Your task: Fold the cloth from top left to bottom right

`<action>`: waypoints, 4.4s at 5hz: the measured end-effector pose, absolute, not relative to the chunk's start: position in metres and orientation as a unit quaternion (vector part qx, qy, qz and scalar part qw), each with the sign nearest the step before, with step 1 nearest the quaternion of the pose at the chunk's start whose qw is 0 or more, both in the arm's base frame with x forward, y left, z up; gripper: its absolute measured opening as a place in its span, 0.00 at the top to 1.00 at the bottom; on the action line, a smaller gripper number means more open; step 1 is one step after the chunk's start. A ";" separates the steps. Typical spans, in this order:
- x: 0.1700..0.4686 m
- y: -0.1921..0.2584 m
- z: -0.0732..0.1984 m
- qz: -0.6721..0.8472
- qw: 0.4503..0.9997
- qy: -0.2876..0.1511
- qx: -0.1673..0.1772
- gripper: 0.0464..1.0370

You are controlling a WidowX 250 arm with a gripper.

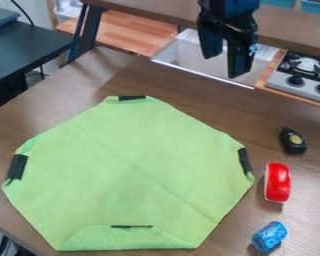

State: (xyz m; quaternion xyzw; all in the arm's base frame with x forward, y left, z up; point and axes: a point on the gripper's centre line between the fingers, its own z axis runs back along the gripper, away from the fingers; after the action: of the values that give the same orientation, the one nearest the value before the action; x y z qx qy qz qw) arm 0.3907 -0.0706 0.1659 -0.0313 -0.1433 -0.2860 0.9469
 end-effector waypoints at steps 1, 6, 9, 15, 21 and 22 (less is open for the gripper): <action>0.391 -0.071 0.150 -0.287 0.949 -0.123 -0.036 0.04; 0.433 0.056 0.115 -0.392 0.914 -0.104 0.001 0.04; 0.424 0.123 0.090 -0.356 0.925 -0.122 0.050 0.04; 0.438 0.122 0.020 -0.380 0.915 -0.065 0.121 0.04; 0.428 0.122 0.040 -0.348 0.929 -0.100 0.075 0.99; 0.407 0.105 0.053 -0.373 0.919 -0.113 0.056 0.99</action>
State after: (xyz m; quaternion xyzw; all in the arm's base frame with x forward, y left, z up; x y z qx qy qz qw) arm 0.4072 0.1047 0.0533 0.0564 -0.1135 -0.3732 0.9190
